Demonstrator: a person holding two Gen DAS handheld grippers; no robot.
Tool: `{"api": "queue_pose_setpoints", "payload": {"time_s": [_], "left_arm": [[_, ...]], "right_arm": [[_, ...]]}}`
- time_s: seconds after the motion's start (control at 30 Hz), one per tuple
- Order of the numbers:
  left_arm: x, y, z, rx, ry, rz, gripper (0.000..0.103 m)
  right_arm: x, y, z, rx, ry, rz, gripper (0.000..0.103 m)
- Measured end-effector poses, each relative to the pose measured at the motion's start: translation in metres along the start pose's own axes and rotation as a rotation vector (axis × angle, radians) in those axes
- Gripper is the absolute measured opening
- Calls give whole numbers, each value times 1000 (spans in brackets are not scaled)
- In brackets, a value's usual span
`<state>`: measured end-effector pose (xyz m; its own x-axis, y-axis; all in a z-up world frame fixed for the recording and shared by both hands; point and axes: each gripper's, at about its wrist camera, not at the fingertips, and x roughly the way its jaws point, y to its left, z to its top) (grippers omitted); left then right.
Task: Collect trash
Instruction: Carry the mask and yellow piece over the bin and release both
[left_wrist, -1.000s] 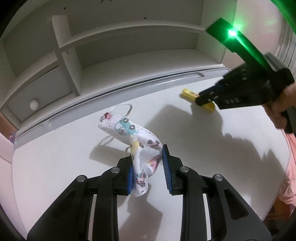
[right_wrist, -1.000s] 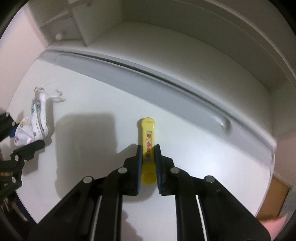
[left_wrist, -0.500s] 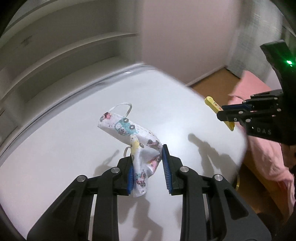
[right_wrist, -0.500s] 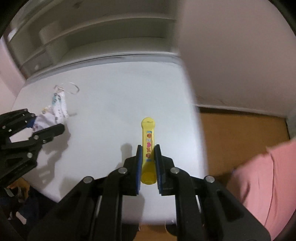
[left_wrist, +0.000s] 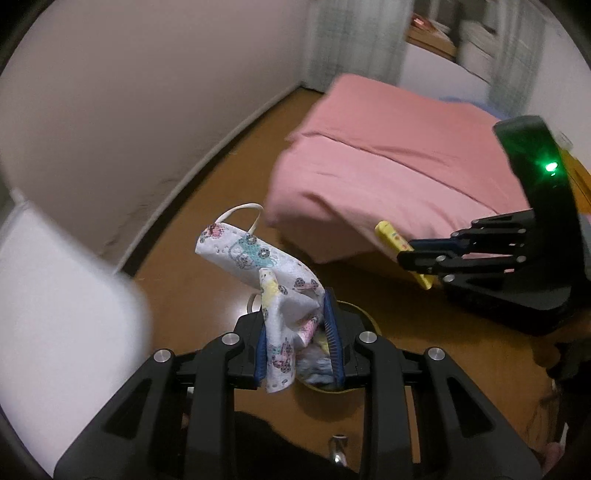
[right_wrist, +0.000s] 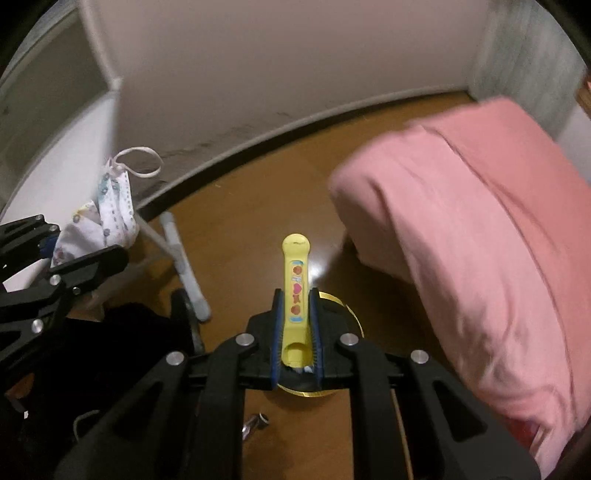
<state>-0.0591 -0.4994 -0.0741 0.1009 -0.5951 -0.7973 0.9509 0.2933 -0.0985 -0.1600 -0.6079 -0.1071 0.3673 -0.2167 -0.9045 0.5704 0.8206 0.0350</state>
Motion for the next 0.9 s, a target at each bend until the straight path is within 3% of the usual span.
{"api": "queue_pose_setpoints", "payload": {"time_s": [0.13,0.3,0.53,0.9], "left_arm": [[45,-24,-6,45,45,-38,26],[97,-25,-20,38,113,-47,26],[125,-28,-40,30,183,-34,26],[166,-40,-49,37,243,-38,26]], "right_arm": [[24,-47,-34,79,46,-5,14],[64,-61,-60,157,88,18,14],[113,-64,-80,219,158,65,14],[144,-76,-89,267,188,108,14]]}}
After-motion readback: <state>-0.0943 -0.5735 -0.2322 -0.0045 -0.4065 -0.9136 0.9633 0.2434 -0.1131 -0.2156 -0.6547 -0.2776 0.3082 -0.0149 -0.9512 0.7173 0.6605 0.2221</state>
